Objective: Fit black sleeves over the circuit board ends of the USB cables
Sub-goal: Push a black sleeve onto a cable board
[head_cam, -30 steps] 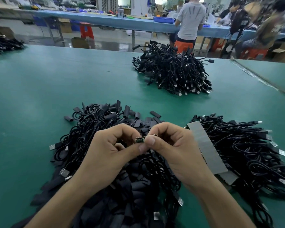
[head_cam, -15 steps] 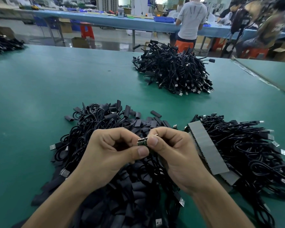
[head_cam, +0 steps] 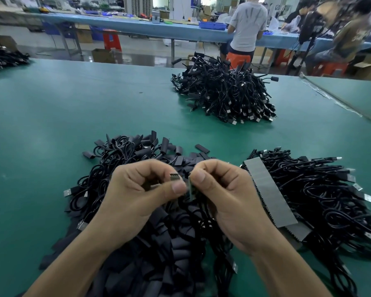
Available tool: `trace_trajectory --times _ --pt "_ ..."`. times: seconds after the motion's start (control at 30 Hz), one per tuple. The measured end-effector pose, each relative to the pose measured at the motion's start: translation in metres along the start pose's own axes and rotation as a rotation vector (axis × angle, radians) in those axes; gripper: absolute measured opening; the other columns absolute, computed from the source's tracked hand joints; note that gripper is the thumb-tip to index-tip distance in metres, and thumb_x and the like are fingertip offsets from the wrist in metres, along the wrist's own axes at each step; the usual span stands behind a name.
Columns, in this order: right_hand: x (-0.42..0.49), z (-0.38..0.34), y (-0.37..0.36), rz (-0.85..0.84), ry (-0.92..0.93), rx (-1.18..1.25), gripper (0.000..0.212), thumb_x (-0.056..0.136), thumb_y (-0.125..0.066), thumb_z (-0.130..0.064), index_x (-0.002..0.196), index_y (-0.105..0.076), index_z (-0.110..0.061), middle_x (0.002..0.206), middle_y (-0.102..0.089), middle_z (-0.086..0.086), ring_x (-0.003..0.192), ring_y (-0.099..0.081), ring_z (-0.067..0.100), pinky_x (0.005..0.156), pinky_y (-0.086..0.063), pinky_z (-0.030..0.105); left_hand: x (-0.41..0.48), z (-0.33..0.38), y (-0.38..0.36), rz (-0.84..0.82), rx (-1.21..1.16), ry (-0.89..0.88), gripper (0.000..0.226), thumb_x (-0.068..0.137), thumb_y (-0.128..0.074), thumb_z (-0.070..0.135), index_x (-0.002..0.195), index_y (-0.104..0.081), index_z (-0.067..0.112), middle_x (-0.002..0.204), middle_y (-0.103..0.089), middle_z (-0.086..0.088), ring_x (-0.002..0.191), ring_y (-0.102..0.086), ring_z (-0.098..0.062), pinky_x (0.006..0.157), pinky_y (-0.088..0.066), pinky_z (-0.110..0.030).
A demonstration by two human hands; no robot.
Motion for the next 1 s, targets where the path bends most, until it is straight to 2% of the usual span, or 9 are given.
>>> trace_trajectory --times 0.17,0.27,0.33,0.4,0.47,0.63,0.77,0.9,1.0 --pt "0.005 -0.007 0.034 0.463 -0.056 -0.168 0.013 0.087 -0.065 -0.034 0.078 -0.07 -0.026 0.068 -0.065 -0.012 0.064 -0.057 0.001 0.065 -0.052 0.022 0.009 0.009 0.021 0.241 -0.22 -0.06 0.026 0.076 -0.079 0.051 0.086 -0.068 0.03 0.084 -0.075 -0.001 0.08 -0.071 -0.021 0.081 -0.058 -0.036" --pt "0.004 -0.006 0.056 0.543 -0.087 -0.737 0.006 0.093 -0.065 -0.02 0.093 -0.067 -0.026 0.083 -0.063 -0.013 0.075 -0.055 0.0 0.074 -0.049 0.026 0.011 0.015 0.031 0.38 -0.213 -0.107 0.016 0.083 -0.074 0.044 0.085 -0.064 0.031 0.072 -0.068 0.004 0.055 -0.059 -0.011 0.068 -0.058 -0.031" --pt "0.001 0.0 0.06 0.521 -0.129 -1.209 0.023 0.091 -0.067 -0.015 0.111 -0.066 -0.027 0.104 -0.054 -0.007 0.097 -0.048 0.012 0.087 -0.036 0.027 0.011 0.016 0.032 0.409 -0.124 -0.088 0.015 0.08 -0.073 0.047 0.08 -0.069 0.032 0.064 -0.062 0.007 0.044 -0.046 -0.004 0.051 -0.049 -0.021" --pt "0.0 -0.001 0.053 0.495 -0.045 -1.431 0.03 0.087 -0.071 -0.012 0.114 -0.069 -0.025 0.109 -0.052 -0.003 0.104 -0.043 0.019 0.087 -0.03 0.03 0.011 0.013 0.03 0.388 -0.067 -0.03 0.019 0.076 -0.074 0.048 0.082 -0.075 0.03 0.06 -0.058 0.007 0.041 -0.04 -0.003 0.043 -0.039 -0.016" --pt "0.001 -0.002 0.043 0.328 0.022 -1.439 0.024 0.087 -0.071 -0.014 0.109 -0.072 -0.025 0.103 -0.056 -0.007 0.099 -0.045 0.013 0.086 -0.034 0.026 0.01 0.008 0.028 0.35 0.029 0.008 0.017 0.081 -0.075 0.047 0.089 -0.078 0.032 0.059 -0.056 0.007 0.042 -0.037 -0.006 0.041 -0.033 -0.016" --pt "-0.002 0.022 0.037 0.004 -0.241 -1.543 0.039 0.096 -0.058 -0.041 0.132 -0.054 -0.03 0.127 -0.048 -0.006 0.122 -0.039 0.018 0.101 -0.035 0.034 0.006 -0.004 0.025 0.185 0.317 0.091 0.028 0.098 -0.058 0.032 0.115 -0.068 0.051 0.06 -0.045 -0.007 0.051 -0.033 -0.03 0.041 -0.029 -0.036" --pt "-0.004 0.032 0.037 -0.013 -0.285 -1.613 0.039 0.096 -0.053 -0.048 0.13 -0.052 -0.029 0.127 -0.042 -0.005 0.122 -0.034 0.019 0.1 -0.031 0.035 0.005 -0.009 0.021 0.096 0.425 0.147 0.047 0.099 -0.054 0.01 0.115 -0.063 0.053 0.069 -0.065 0.008 0.056 -0.054 -0.004 0.053 -0.045 -0.018" --pt "-0.003 0.028 0.037 0.037 -0.242 -1.546 0.034 0.093 -0.06 -0.045 0.123 -0.056 -0.03 0.118 -0.048 -0.006 0.116 -0.042 0.017 0.095 -0.036 0.032 0.003 -0.011 0.016 0.082 0.407 0.175 0.037 0.096 -0.06 0.008 0.119 -0.063 0.037 0.084 -0.075 0.008 0.061 -0.067 -0.008 0.064 -0.05 -0.011" --pt "-0.003 0.019 0.038 0.11 -0.235 -1.419 0.024 0.085 -0.071 -0.043 0.101 -0.057 -0.032 0.094 -0.053 -0.01 0.096 -0.054 0.014 0.077 -0.042 0.026 0.002 -0.013 0.017 0.111 0.36 0.198 0.028 0.094 -0.063 0.011 0.112 -0.063 0.033 0.083 -0.076 0.005 0.057 -0.068 -0.012 0.063 -0.052 -0.014"
Point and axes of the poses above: each hand's wrist, its own x-axis towards the middle knuckle, its own y-axis out of the back of the hand, z = x × y, the point moved 2 cm from there along x, towards the middle knuckle
